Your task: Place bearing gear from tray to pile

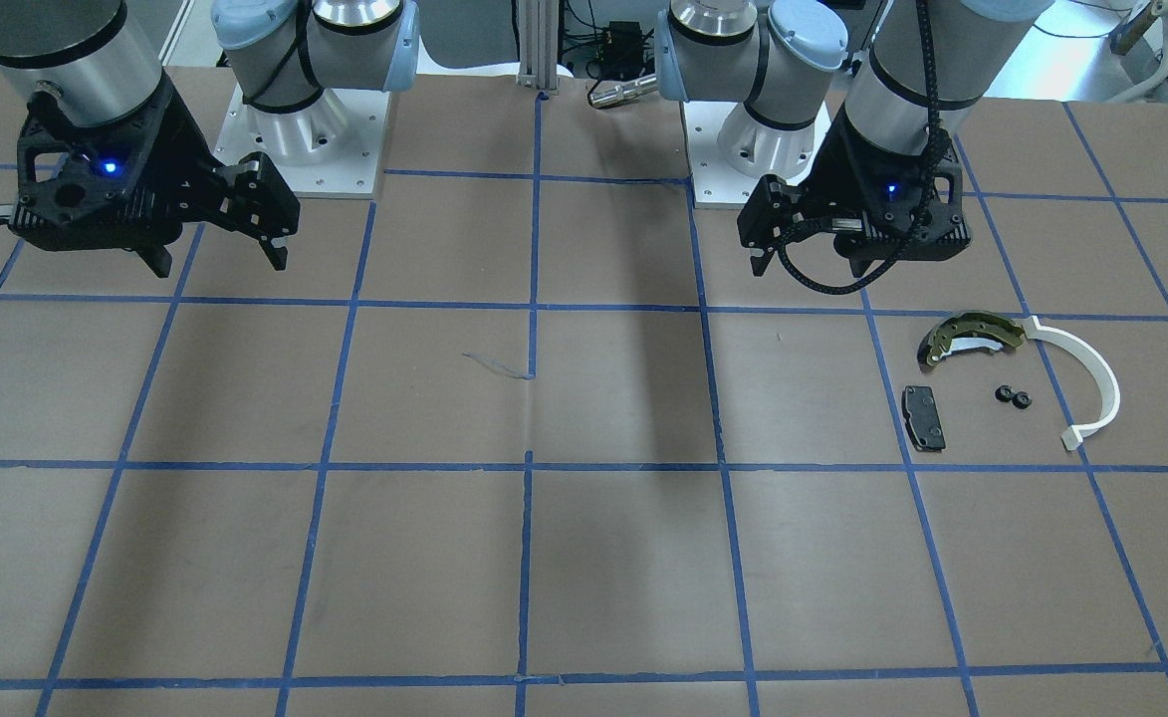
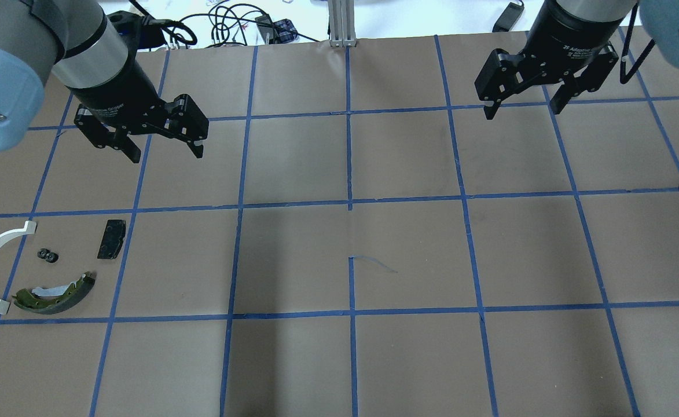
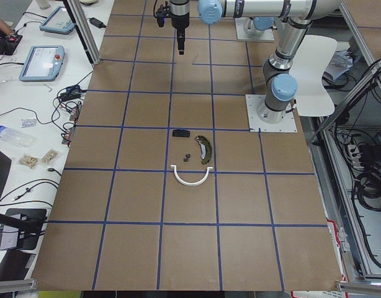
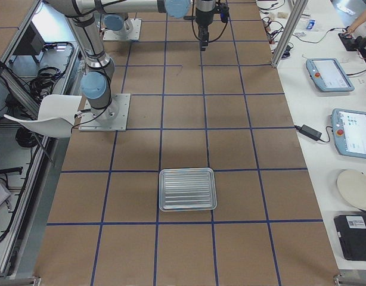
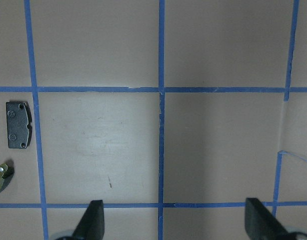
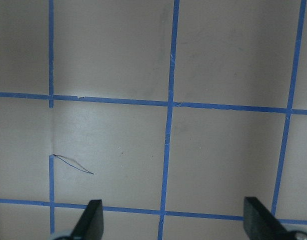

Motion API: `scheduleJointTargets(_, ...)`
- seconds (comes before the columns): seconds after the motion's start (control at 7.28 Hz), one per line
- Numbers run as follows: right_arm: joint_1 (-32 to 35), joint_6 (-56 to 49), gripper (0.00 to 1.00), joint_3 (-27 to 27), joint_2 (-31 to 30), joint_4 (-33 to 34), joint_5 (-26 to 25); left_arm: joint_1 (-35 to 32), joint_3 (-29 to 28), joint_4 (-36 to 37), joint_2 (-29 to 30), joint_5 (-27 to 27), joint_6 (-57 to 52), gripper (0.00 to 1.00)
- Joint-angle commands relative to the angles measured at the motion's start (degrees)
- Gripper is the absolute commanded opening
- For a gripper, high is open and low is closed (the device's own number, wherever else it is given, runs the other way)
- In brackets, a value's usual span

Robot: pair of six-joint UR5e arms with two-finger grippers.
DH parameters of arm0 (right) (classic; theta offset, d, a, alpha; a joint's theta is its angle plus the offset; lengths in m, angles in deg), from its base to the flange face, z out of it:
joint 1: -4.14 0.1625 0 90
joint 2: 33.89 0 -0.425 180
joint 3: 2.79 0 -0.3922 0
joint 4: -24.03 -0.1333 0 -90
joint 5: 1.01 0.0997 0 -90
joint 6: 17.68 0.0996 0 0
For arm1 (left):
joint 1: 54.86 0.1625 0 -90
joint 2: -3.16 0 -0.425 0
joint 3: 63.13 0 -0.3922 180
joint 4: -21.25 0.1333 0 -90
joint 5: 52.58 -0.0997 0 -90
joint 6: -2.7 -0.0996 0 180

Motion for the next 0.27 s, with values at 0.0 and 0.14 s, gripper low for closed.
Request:
scheduleJointTargets(0.0, 0.07, 0.16, 1.0, -0.05, 0.21, -0.03, 0.22, 0.03, 0.14, -0.7, -0.35, -0.46, 0.13, 1.0)
scheduleJointTargets(0.14, 0.07, -0.45, 1.0, -0.13, 0.3, 0.06, 0.14, -0.05, 0.14, -0.79, -0.35, -0.55, 0.13, 1.0)
